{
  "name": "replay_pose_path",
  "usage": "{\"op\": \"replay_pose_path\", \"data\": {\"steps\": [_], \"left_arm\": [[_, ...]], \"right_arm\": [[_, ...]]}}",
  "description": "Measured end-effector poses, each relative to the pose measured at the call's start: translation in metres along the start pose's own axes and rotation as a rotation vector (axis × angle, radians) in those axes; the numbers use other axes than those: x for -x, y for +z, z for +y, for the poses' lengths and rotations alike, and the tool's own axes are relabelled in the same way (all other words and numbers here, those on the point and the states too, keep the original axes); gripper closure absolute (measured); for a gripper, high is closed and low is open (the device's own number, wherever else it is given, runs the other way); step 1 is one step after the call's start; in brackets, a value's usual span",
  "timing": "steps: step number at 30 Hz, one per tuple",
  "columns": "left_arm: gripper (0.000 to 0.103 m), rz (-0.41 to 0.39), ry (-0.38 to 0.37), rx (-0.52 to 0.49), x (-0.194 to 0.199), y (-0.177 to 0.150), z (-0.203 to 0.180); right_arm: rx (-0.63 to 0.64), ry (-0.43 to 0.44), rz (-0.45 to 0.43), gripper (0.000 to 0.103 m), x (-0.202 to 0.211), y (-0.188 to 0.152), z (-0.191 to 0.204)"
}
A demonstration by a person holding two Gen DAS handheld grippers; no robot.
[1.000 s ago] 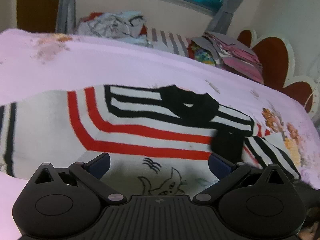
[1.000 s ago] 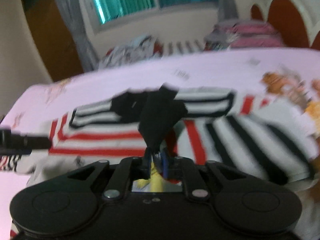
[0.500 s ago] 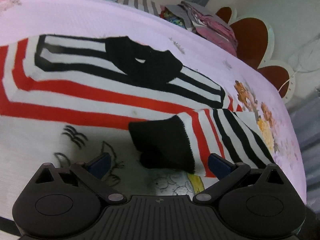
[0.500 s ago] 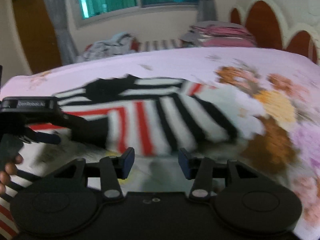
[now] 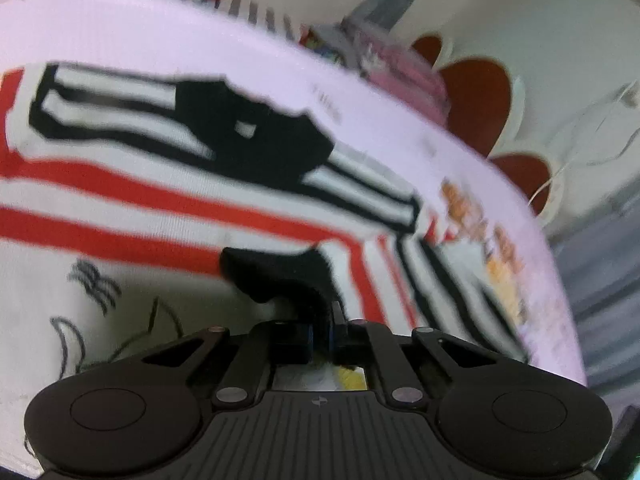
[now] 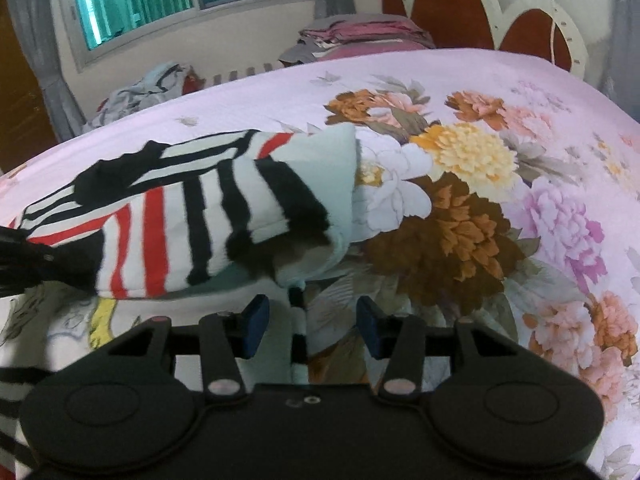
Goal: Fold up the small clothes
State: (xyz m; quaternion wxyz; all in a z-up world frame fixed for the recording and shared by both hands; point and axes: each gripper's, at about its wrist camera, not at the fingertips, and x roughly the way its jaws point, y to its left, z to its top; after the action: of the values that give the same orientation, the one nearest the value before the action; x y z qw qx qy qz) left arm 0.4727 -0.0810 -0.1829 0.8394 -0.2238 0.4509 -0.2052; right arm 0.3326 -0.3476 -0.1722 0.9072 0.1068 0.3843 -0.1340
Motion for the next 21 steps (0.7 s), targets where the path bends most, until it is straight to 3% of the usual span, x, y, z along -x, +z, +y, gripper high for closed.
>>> {"op": "replay_pose_path", "data": {"steps": [5,9,15,21], "left_arm": [[0.097,-0.113,-0.044,-0.001,0.037,0.023,0.001],[0.097,-0.172,0.006,-0.012,0.065,0.036,0.025],[0.097,-0.158,0.142,0.014,0.064,0.036,0.071],[0.097,-0.089,0.198,0.006,0.033,0.019,0.082]], "right_arm": [[0.004,0.01,0.003,0.058,-0.01,0.005,0.006],[0.012,0.035,0.008,0.077,-0.016,0.01,0.015],[0.041,0.033,0.004,0.084,-0.018,0.013,0.027],[0.008,0.011,0.024,0.088,-0.019,0.005,0.014]]}}
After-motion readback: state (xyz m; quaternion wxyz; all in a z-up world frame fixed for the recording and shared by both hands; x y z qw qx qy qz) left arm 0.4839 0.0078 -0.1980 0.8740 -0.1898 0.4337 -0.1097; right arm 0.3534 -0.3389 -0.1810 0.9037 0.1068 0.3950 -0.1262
